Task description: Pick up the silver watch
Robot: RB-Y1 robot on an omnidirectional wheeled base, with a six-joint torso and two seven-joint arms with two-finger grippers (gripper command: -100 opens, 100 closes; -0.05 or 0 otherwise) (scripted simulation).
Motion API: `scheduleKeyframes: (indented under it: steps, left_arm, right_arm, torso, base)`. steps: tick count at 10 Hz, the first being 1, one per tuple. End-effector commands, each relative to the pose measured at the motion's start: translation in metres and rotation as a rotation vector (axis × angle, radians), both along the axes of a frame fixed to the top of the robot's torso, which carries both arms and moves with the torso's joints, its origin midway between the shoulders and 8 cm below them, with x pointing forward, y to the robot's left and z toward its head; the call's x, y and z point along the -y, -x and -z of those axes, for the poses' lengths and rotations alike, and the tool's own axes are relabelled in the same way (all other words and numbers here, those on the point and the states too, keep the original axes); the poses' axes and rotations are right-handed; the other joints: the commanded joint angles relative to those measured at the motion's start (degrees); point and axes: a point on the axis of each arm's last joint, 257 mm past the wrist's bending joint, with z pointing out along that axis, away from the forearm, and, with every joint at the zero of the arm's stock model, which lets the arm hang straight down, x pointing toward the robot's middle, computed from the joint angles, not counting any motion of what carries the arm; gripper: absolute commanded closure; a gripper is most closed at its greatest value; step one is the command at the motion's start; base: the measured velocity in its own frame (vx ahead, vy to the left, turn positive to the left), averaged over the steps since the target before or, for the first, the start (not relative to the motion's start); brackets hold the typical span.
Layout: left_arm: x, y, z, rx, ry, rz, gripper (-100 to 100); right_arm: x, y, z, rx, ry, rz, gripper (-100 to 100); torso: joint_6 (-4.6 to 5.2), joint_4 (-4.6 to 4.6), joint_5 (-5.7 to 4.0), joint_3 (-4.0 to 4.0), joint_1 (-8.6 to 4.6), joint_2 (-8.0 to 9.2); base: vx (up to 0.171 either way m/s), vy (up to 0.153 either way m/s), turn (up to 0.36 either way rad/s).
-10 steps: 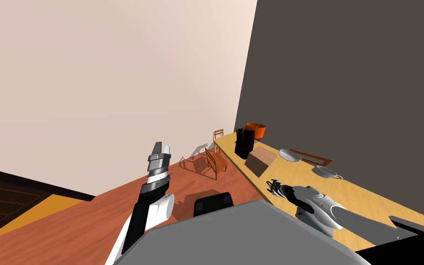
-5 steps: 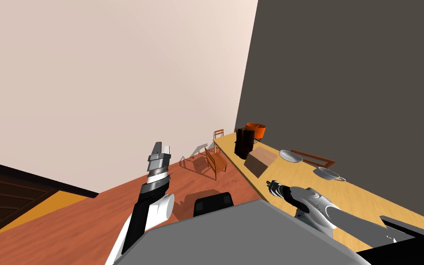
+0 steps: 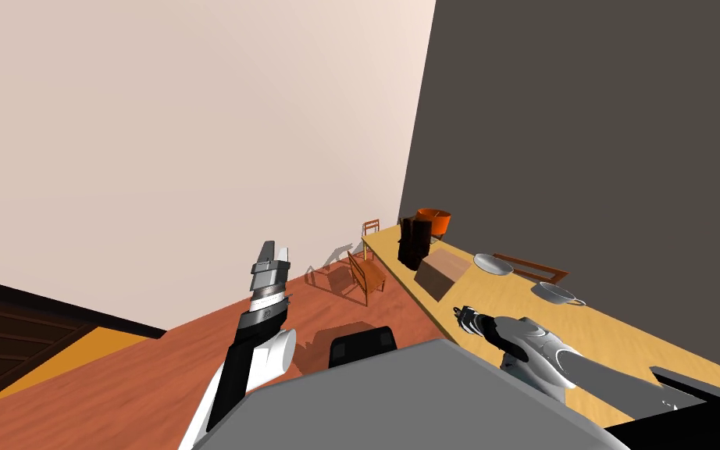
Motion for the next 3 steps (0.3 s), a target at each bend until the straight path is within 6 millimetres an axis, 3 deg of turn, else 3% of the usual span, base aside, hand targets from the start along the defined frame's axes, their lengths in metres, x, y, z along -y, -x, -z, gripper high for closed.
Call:
scheduleKeyframes:
  steps: [1,2,3]
  left_arm:
    - [0.0,0.0,0.0,0.0,0.0,0.0,0]
    - [0.0,0.0,0.0,0.0,0.0,0.0,0]
    - [0.0,0.0,0.0,0.0,0.0,0.0,0]
  right_arm:
    - [0.0037,0.0024,-0.0069,-0.007,-0.001,-0.01,100]
    - [0.0025,0.0017,-0.0043,-0.004,0.0,-0.007,100]
    - [0.0024,0.0023,-0.0044,-0.005,-0.001,-0.007,0]
  torso:
    - [0.0,0.0,0.0,0.0,0.0,0.0]
    - [-0.01,-0.01,0.02,-0.01,0.12,-0.01]
    - [-0.07,0.01,0.0,0.0,0.02,0.0]
  base:
    - [0.023,0.07,-0.096]
    - [0.007,0.03,-0.027]
    - [0.0,0.006,0.002]
